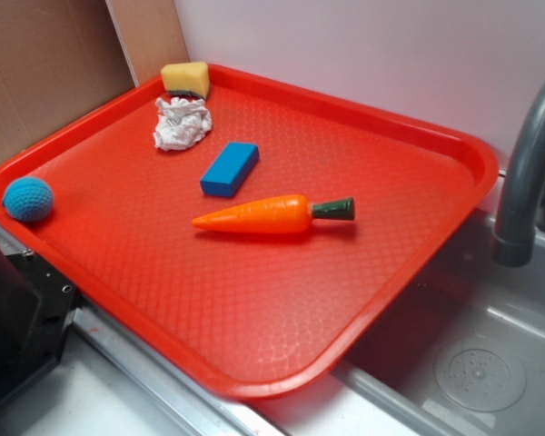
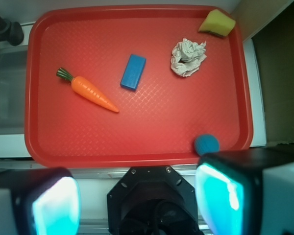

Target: Grab the blue block.

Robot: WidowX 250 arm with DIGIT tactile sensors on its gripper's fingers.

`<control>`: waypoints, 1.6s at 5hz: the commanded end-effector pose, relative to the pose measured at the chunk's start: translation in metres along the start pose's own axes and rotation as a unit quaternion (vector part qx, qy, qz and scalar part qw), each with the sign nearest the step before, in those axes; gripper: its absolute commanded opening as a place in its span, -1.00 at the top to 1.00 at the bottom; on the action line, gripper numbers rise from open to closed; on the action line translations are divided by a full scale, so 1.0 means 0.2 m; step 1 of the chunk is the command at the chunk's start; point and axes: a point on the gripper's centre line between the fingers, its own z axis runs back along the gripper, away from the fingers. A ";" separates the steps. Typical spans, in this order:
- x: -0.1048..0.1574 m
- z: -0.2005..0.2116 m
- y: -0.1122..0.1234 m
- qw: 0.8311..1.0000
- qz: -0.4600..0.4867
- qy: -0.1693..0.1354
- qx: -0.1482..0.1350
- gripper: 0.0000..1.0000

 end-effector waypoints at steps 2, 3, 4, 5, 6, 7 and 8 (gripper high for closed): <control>0.16 -0.16 -0.07 1.000 0.008 0.016 -0.010 -1.00; 0.39 -0.33 -0.17 0.998 0.042 0.041 -0.029 -1.00; 0.56 -0.49 -0.21 0.986 0.162 -0.015 -0.035 -1.00; 0.60 -0.62 -0.12 0.958 0.283 -0.033 -0.028 -1.00; 0.61 -0.71 -0.07 0.949 0.315 -0.032 0.010 -1.00; 0.60 -0.78 -0.01 0.953 0.303 -0.019 0.005 -1.00; 0.58 -0.87 0.05 0.958 0.287 0.000 0.017 -1.00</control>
